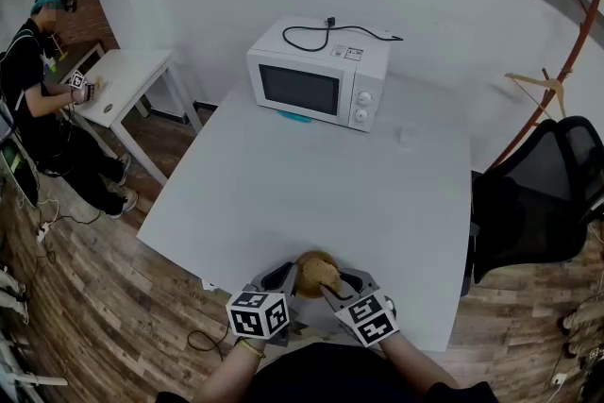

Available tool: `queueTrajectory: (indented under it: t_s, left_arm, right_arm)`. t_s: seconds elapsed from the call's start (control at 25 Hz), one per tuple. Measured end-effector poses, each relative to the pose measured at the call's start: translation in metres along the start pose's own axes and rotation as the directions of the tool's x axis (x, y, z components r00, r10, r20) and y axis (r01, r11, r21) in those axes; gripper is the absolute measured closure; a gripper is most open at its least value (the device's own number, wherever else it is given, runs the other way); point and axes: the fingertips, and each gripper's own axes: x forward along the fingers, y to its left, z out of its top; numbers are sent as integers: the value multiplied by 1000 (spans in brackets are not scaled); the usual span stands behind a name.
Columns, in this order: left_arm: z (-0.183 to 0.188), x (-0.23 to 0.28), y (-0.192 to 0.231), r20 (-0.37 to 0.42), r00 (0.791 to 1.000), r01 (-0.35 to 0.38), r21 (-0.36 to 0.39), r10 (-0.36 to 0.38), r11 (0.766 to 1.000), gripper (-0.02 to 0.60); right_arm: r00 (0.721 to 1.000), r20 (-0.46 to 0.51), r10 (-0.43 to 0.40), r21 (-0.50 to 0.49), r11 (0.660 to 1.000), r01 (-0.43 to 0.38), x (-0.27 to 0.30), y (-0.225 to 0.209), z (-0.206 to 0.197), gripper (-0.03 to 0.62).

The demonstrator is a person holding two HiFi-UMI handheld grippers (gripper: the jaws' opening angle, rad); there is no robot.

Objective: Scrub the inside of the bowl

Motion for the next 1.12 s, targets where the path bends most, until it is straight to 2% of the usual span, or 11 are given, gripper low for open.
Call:
queueTrajectory:
  t_s: [0.4,0.68,1.12]
  left_arm:
    - [-8,3,-10,-13,1000,17,2,-17,1000,549]
    - [-6,6,-19,-11,999,38,12,-38,999,549]
    - [1,9,-20,6,1000,29,32,-29,999,549]
  right_arm:
    - [998,37,-47,22,999,46,-6,-12,6,428]
    - [999,54,4,-4,1000,-4,-4,-1,11,428]
    - [997,42,58,-60,997,-56,-8,14,5,428]
